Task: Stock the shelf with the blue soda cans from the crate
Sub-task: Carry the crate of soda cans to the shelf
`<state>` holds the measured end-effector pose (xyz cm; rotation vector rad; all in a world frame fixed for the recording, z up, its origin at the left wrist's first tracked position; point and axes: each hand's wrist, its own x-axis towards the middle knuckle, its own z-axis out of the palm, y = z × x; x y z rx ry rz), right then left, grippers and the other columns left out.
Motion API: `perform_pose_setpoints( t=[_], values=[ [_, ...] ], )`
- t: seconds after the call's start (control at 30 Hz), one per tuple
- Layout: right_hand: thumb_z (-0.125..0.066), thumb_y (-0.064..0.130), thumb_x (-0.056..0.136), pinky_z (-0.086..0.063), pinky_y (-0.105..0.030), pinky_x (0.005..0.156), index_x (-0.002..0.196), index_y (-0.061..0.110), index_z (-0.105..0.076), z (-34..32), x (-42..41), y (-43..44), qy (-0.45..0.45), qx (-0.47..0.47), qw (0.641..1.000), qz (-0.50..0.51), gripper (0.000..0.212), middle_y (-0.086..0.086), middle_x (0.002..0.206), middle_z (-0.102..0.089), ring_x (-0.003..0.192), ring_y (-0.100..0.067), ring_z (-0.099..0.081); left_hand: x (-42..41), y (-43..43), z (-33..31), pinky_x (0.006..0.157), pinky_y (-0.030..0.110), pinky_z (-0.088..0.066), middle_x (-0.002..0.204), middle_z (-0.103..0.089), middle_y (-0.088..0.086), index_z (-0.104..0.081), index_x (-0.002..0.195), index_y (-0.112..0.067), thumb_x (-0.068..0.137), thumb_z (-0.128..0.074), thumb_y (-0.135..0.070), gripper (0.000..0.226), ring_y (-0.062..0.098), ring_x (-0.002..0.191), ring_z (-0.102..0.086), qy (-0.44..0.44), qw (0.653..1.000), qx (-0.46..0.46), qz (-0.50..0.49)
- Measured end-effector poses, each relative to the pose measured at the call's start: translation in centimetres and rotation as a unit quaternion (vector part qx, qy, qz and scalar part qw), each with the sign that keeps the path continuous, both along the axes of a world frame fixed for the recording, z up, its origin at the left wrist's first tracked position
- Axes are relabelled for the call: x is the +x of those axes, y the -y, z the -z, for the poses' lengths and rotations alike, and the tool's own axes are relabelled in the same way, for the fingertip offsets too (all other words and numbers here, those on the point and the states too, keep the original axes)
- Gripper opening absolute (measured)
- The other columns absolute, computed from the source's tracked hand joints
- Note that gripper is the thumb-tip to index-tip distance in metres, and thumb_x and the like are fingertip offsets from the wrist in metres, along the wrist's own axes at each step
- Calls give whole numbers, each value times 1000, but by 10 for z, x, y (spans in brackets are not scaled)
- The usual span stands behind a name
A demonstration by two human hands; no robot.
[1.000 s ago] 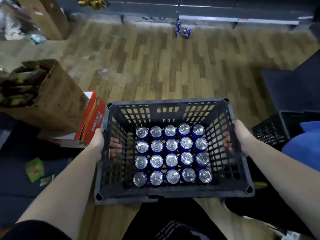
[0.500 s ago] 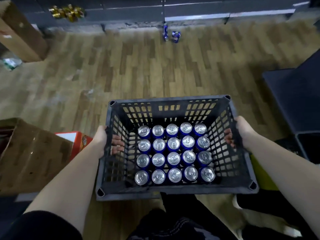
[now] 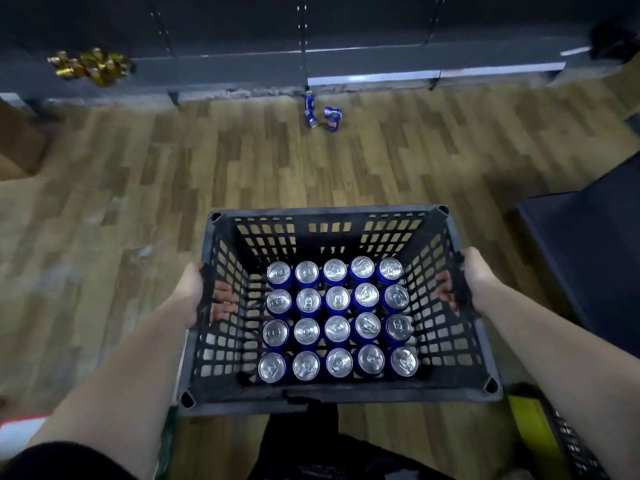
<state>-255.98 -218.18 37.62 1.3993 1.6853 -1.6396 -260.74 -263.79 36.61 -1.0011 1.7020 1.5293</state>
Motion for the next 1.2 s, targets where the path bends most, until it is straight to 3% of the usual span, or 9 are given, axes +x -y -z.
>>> perform_pose_setpoints(
  t=[0.17,0.47,0.77,0.9,1.2],
  values=[
    [-24,51,89,-28,-28,49,89,2,-54,-8,-103,-11,-4,-10,1000,20,58,-15,64,-52,47,-22,-46,-132,-13,-10,39,24,-43,59,-63,16,-58,108,9,95,-18,-55,76,28,47,-58,-4,999,1,36],
    [-24,69,85,-28,-28,52,94,5,-53,-19,-278,-60,-32,-44,998,41,70,-12,66,-51,52,-21,-43,-336,-71,-31,52,29,-43,79,-66,20,-60,110,8,88,-26,-64,83,29,59,-60,-34,995,-7,92],
    [-28,68,82,-28,-28,53,97,8,-52,-34,-452,-128,-35,-44,998,29,66,-10,66,-51,53,-20,-43,-502,-136,-26,55,29,-44,97,-65,25,-57,118,9,82,-25,-72,94,32,72,-63,-18,997,13,72],
    [-27,66,83,-31,-28,54,94,5,-56,-40,-523,-156,-27,-43,998,21,69,-12,64,-54,54,-22,-46,-572,-160,-22,54,29,-43,85,-65,22,-57,117,10,84,-24,-71,93,31,68,-62,-21,996,24,82],
    [-30,73,80,-36,-26,54,81,9,-57,-25,-679,-199,6,-32,998,51,70,-11,65,-57,52,-22,-50,-746,-209,0,55,31,-40,86,-63,24,-56,115,12,86,-26,-69,91,33,67,-60,-9,994,28,107]
  ],
)
